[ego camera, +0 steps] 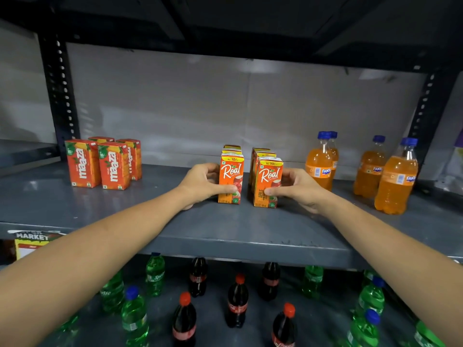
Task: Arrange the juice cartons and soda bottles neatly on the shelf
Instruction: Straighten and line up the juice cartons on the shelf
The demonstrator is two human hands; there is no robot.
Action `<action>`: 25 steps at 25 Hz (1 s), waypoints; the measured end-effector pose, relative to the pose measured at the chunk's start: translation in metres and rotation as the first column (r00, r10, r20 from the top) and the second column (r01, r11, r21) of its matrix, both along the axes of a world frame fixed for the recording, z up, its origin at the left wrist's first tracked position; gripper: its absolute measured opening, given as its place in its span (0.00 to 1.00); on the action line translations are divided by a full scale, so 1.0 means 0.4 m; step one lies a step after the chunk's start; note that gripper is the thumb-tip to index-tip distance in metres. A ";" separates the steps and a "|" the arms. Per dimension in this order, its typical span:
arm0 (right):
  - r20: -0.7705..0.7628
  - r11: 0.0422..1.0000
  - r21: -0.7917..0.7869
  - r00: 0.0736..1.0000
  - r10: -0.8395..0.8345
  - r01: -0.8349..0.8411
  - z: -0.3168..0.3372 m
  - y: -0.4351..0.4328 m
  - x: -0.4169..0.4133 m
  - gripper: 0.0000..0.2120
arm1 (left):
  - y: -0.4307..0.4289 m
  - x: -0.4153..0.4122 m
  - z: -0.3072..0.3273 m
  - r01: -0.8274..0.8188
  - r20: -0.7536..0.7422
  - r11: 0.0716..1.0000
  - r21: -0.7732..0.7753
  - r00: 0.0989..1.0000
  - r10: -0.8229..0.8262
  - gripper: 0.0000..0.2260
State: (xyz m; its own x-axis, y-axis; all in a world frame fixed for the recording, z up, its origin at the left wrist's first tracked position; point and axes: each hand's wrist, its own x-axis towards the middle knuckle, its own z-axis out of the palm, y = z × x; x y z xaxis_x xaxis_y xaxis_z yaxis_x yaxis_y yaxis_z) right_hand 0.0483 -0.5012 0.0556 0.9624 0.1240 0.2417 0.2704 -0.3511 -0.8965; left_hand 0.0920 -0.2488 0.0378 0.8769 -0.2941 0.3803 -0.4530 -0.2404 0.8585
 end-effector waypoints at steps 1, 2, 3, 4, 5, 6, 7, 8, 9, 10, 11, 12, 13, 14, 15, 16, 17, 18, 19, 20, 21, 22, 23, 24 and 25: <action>0.000 1.000 0.003 1.000 0.002 -0.002 -0.001 -0.001 0.000 0.19 | -0.002 -0.001 0.000 0.003 0.003 1.000 0.003 1.000 -0.003 0.26; -0.003 1.000 0.005 1.000 0.001 -0.001 -0.001 -0.001 0.000 0.19 | -0.002 -0.001 0.001 0.006 0.002 1.000 0.003 1.000 -0.006 0.27; -0.006 1.000 0.005 1.000 -0.002 0.002 -0.001 0.000 0.000 0.20 | -0.003 -0.003 0.002 0.007 0.000 1.000 0.006 1.000 -0.007 0.27; -0.010 1.000 0.004 1.000 -0.005 0.005 -0.001 0.000 0.000 0.21 | -0.004 -0.006 0.003 0.004 0.000 1.000 0.015 1.000 -0.004 0.29; -0.012 1.000 0.002 1.000 -0.002 0.002 -0.001 0.000 0.001 0.22 | -0.003 -0.009 0.004 0.000 0.004 1.000 0.029 1.000 0.000 0.31; -0.015 1.000 0.000 1.000 0.004 -0.004 -0.001 -0.001 0.001 0.23 | -0.003 -0.011 0.004 -0.004 0.013 0.999 0.045 1.000 0.004 0.33; -0.019 1.000 -0.002 1.000 0.011 -0.011 -0.001 -0.001 0.000 0.24 | -0.004 -0.014 0.004 -0.009 0.023 0.998 0.058 1.000 0.008 0.34; -0.022 1.000 -0.004 1.000 0.016 -0.016 -0.001 -0.001 -0.001 0.25 | -0.004 -0.015 0.004 -0.013 0.033 0.998 0.067 0.999 0.011 0.34; -0.026 1.000 -0.005 1.000 0.018 -0.018 -0.001 0.000 -0.003 0.25 | -0.005 -0.016 0.003 -0.017 0.042 0.997 0.073 0.999 0.014 0.32; -0.030 1.000 -0.006 0.999 0.016 -0.016 0.000 0.000 -0.004 0.25 | -0.005 -0.016 0.003 -0.021 0.048 0.996 0.083 0.999 0.017 0.31; -0.032 1.000 -0.007 0.999 0.013 -0.013 0.001 0.000 -0.006 0.25 | -0.005 -0.018 0.003 -0.026 0.053 0.995 0.100 0.998 0.021 0.30; -0.033 1.000 -0.012 0.999 0.011 -0.011 0.002 0.001 -0.007 0.24 | -0.003 -0.019 0.003 -0.035 0.061 0.991 0.128 0.998 0.028 0.30; -0.033 1.000 -0.018 0.999 0.010 -0.011 0.005 0.000 -0.009 0.25 | -0.003 -0.021 0.004 -0.052 0.074 0.985 0.163 0.996 0.040 0.31; -0.035 1.000 -0.022 0.999 0.009 -0.009 0.006 0.001 -0.010 0.24 | 0.000 -0.022 0.004 -0.079 0.088 0.977 0.198 0.994 0.063 0.32; -0.036 1.000 -0.027 0.999 0.003 -0.004 0.008 0.002 -0.012 0.24 | 0.004 -0.025 0.005 -0.114 0.106 0.969 0.219 0.990 0.093 0.33; -0.030 0.999 -0.046 1.000 -0.007 0.006 0.008 0.001 -0.017 0.23 | 0.009 -0.031 0.007 -0.148 0.124 0.964 0.221 0.985 0.123 0.34; -0.014 0.996 -0.085 1.000 -0.025 0.024 0.008 -0.002 -0.023 0.22 | 0.013 -0.040 0.008 -0.173 0.140 0.963 0.208 0.979 0.146 0.34; 0.015 0.989 -0.142 0.999 -0.049 0.050 0.008 -0.007 -0.034 0.22 | 0.016 -0.054 0.010 -0.191 0.161 0.963 0.193 0.974 0.161 0.33; 0.045 0.978 -0.193 0.996 -0.071 0.079 0.006 -0.014 -0.048 0.22 | 0.019 -0.070 0.011 -0.206 0.188 0.962 0.182 0.967 0.171 0.32; 0.071 0.968 -0.227 0.993 -0.092 0.106 0.004 -0.024 -0.065 0.22 | 0.020 -0.087 0.009 -0.223 0.227 0.959 0.173 0.957 0.182 0.31; 0.090 0.961 -0.242 0.990 -0.112 0.131 0.003 -0.037 -0.085 0.23 | 0.020 -0.104 0.006 -0.249 0.277 0.955 0.158 0.940 0.199 0.29; 0.101 0.956 -0.253 0.986 -0.130 0.151 0.002 -0.053 -0.109 0.23 | 0.017 -0.121 0.003 -0.288 0.334 0.949 0.126 0.913 0.233 0.28; 0.108 0.950 -0.265 0.984 -0.140 0.164 0.001 -0.073 -0.134 0.21 | 0.012 -0.137 0.002 -0.340 0.386 0.938 0.075 0.877 0.287 0.27; 0.109 0.945 -0.279 0.983 -0.148 0.173 0.000 -0.095 -0.162 0.20 | 0.006 -0.151 0.002 -0.388 0.415 0.922 0.012 0.841 0.348 0.26; 0.112 0.940 -0.289 0.981 -0.157 0.184 0.000 -0.120 -0.187 0.18 | 0.000 -0.166 0.004 -0.421 0.427 0.905 -0.052 0.810 0.401 0.24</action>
State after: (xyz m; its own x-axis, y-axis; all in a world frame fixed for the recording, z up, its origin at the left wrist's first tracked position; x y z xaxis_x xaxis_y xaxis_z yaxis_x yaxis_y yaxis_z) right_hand -0.0265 -0.5491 0.0558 0.9526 0.0383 0.3018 0.2543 -0.6447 -0.7209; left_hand 0.0257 -0.2488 0.0393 0.6792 0.0335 0.7332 -0.6158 -0.5176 0.5940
